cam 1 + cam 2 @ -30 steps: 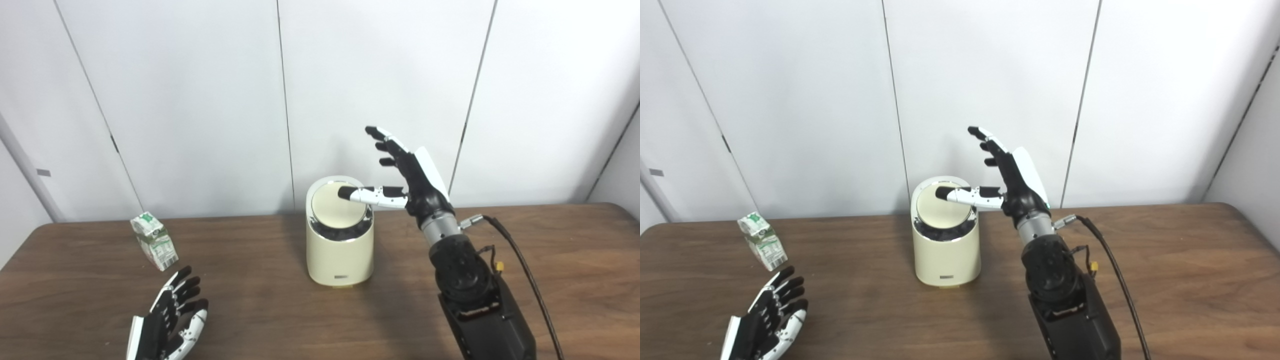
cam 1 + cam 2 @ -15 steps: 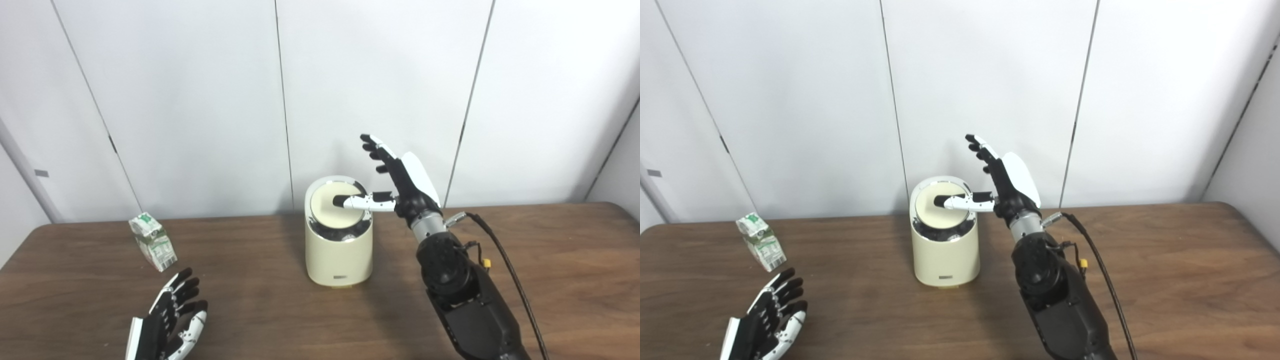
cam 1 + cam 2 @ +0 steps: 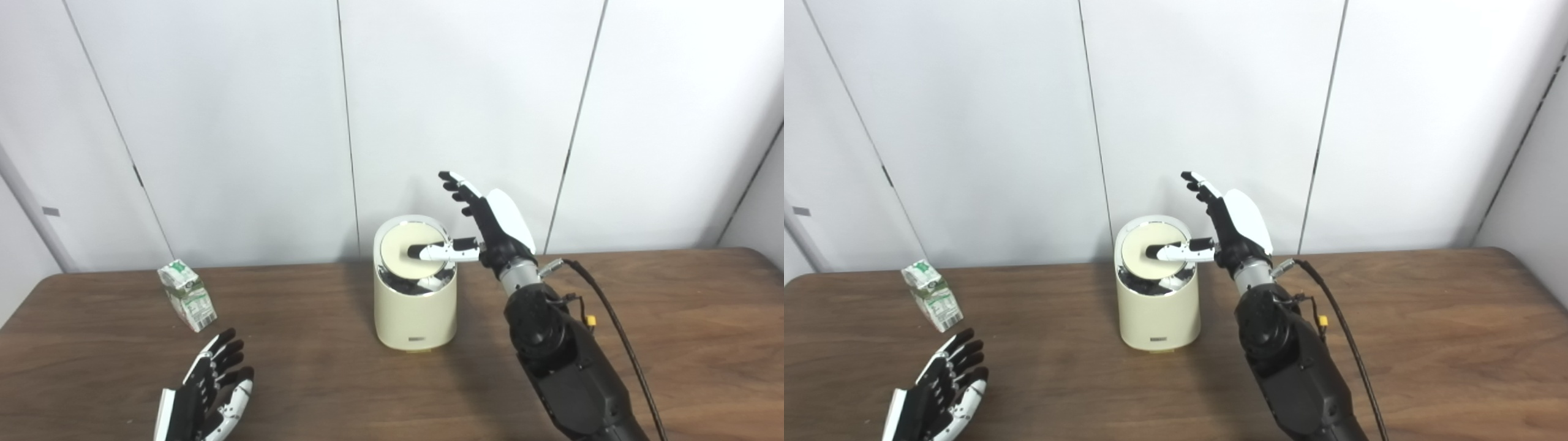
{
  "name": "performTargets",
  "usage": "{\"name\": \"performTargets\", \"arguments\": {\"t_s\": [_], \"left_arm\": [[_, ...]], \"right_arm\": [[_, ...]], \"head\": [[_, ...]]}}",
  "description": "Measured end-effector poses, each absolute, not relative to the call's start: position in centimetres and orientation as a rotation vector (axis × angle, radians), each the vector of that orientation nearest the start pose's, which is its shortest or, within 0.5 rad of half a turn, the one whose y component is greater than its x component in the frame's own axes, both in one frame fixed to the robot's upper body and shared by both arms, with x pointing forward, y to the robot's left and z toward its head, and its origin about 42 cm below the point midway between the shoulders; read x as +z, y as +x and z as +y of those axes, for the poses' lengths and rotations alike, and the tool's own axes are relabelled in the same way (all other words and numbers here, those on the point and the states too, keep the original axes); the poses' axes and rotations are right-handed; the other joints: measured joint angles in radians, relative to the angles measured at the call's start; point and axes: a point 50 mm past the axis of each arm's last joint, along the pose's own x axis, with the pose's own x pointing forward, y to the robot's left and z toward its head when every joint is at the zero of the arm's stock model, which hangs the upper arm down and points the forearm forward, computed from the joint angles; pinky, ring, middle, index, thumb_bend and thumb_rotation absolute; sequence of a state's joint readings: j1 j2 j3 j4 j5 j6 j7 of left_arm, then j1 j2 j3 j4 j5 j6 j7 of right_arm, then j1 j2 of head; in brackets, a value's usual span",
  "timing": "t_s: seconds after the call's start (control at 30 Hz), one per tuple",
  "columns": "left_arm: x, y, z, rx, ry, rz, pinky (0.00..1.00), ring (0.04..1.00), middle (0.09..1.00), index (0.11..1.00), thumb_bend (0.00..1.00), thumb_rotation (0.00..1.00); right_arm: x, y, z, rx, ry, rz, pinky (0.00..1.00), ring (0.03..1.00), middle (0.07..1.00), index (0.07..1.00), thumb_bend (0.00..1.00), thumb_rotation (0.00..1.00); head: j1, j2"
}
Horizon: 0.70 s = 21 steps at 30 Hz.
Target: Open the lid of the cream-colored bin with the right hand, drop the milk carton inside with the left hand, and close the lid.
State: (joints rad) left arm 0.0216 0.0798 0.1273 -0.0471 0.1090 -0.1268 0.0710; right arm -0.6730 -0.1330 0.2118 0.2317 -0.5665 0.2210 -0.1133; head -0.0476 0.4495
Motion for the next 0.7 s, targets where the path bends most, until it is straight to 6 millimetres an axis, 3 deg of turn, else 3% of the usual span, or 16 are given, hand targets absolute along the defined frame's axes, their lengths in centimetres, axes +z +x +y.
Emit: {"name": "performTargets", "arguments": {"t_s": [0.17,0.47,0.7], "left_arm": [[11.54,27.33,27.47,0.19,0.196,-0.157,0.77,0.818,0.831,0.892,0.3,0.29],[11.54,27.31,27.55,0.191,0.196,-0.156,0.76,0.816,0.832,0.897,0.29,0.27],[11.54,27.29,27.66,0.194,0.181,-0.157,0.77,0.821,0.835,0.898,0.3,0.25]], "right_arm": [[26.13,46.29,-15.24,-0.011,-0.827,-0.328,0.79,0.866,0.878,0.882,0.87,0.34],[26.05,46.07,-14.78,-0.013,-0.884,-0.338,0.89,0.913,0.899,0.898,0.85,0.33],[26.24,45.81,-14.55,-0.017,-0.913,-0.332,0.87,0.921,0.897,0.897,0.86,0.32]], "head": [[-0.002,0.002],[-0.011,0.005],[-0.017,0.005]]}}
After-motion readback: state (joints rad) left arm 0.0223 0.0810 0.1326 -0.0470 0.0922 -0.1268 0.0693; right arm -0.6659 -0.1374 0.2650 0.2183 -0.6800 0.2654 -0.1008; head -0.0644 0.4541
